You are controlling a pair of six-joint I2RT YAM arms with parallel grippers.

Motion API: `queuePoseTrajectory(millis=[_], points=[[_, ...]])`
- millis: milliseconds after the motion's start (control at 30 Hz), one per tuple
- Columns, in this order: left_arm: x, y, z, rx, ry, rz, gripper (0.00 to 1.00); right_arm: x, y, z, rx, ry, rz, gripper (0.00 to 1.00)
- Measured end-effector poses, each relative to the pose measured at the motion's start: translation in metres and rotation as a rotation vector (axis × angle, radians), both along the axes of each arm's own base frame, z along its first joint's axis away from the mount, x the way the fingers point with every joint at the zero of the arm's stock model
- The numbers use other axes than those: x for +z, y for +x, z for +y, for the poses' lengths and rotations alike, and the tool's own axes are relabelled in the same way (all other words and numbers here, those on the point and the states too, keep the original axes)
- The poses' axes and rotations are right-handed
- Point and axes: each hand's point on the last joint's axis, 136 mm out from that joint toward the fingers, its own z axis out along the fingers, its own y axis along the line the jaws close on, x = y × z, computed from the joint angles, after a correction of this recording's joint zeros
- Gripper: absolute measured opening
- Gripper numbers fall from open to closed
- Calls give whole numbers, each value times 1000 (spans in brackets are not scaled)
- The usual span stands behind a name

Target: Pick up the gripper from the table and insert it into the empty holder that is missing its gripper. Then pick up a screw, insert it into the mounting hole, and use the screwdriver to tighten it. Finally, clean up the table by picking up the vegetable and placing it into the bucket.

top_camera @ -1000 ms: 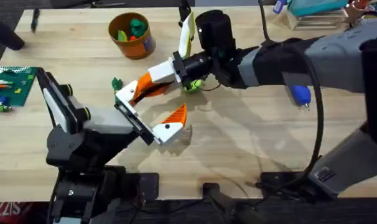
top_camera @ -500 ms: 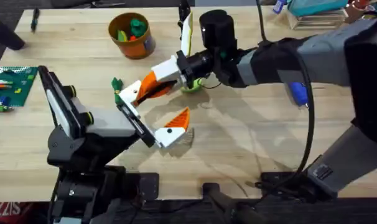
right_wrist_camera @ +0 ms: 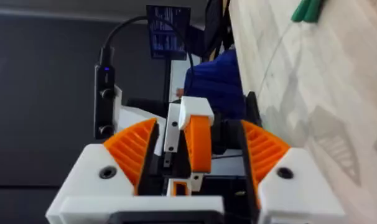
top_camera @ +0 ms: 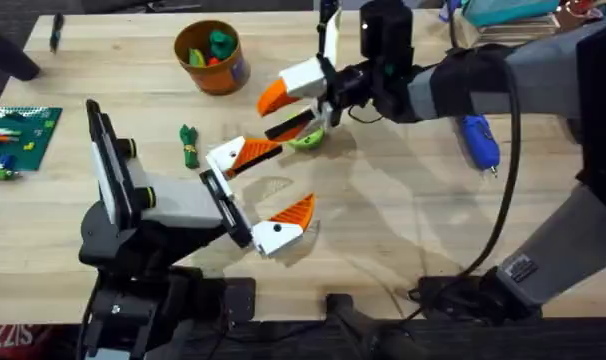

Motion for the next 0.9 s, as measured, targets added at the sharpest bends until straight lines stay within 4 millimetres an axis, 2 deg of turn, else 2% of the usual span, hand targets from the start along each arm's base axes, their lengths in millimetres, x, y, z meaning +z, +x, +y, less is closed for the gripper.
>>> queuePoseTrajectory(millis=[67, 133, 300, 400, 467, 533, 600, 667, 767, 900], points=[[0, 0, 0, -1, 0, 0, 991, -2, 6, -7, -18, 4, -17, 745], [0, 0, 0, -3, 0, 0, 990, -10, 13, -14, -49, -15, -3, 756], [0, 0, 0, -3, 0, 0, 990, -45, 24, -33, -151, -125, 37, 766], [0, 0, 0, -3, 0, 0, 990, -69, 17, -42, -175, -221, 75, 766], [0, -1, 0, -4, 0, 0, 990, -86, 4, -51, -181, -323, 112, 766], [0, -1, 0, -5, 0, 1, 990, -96, -9, -60, -181, -425, 107, 774], [0, -1, -1, -6, 0, 1, 990, -93, -15, -71, -189, -509, 30, 805], [0, -1, -1, -6, 0, 1, 990, -85, -14, -80, -207, -559, -81, 868], [0, -1, -1, -6, 0, 1, 990, -66, 5, -90, -253, -619, -323, 985], [0, -1, -1, -6, 0, 1, 990, -53, 26, -95, -259, -670, -586, 993]])
